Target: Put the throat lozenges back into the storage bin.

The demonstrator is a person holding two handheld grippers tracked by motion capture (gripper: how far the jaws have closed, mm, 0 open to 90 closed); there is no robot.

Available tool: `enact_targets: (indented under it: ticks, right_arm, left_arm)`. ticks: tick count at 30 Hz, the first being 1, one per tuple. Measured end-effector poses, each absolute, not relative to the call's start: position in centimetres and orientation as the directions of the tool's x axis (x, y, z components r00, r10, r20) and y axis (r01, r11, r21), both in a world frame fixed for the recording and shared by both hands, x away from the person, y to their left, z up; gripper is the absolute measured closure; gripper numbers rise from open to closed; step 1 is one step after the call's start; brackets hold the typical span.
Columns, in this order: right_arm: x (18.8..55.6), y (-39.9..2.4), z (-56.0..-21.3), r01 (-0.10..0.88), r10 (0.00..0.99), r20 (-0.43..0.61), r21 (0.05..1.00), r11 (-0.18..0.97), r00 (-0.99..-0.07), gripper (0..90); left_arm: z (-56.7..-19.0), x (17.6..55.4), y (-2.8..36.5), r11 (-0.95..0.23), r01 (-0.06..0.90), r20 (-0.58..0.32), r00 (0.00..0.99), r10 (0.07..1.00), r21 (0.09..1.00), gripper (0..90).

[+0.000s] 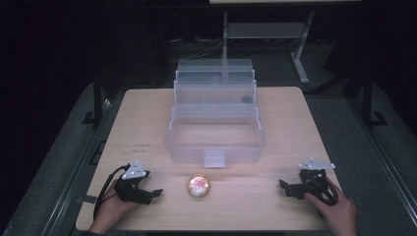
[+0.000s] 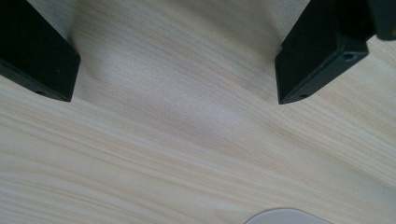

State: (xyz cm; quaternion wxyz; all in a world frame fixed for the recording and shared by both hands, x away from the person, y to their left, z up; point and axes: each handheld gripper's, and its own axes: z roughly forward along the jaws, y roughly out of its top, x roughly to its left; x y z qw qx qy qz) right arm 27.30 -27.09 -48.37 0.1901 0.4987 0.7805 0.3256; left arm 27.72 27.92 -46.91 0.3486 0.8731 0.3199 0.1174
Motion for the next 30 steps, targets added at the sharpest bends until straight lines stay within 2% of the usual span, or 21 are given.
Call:
enact_targets:
  ticks: [19, 30]
  right_arm:
    - [27.3, -27.1, -48.4, 0.655, 0.902, 0.028, 0.697, 0.29, -0.43, 0.0]
    - [27.3, -27.1, -48.4, 0.655, 0.902, 0.028, 0.698, 0.29, -0.43, 0.0]
  left_arm:
    - [-45.9, 27.7, 27.7, -0.564, 0.478, -0.028, 0.779, 0.626, 0.673, 13.6]
    - [-44.9, 27.7, 26.3, -0.587, 0.459, -0.033, 0.805, 0.593, 0.667, 13.7]
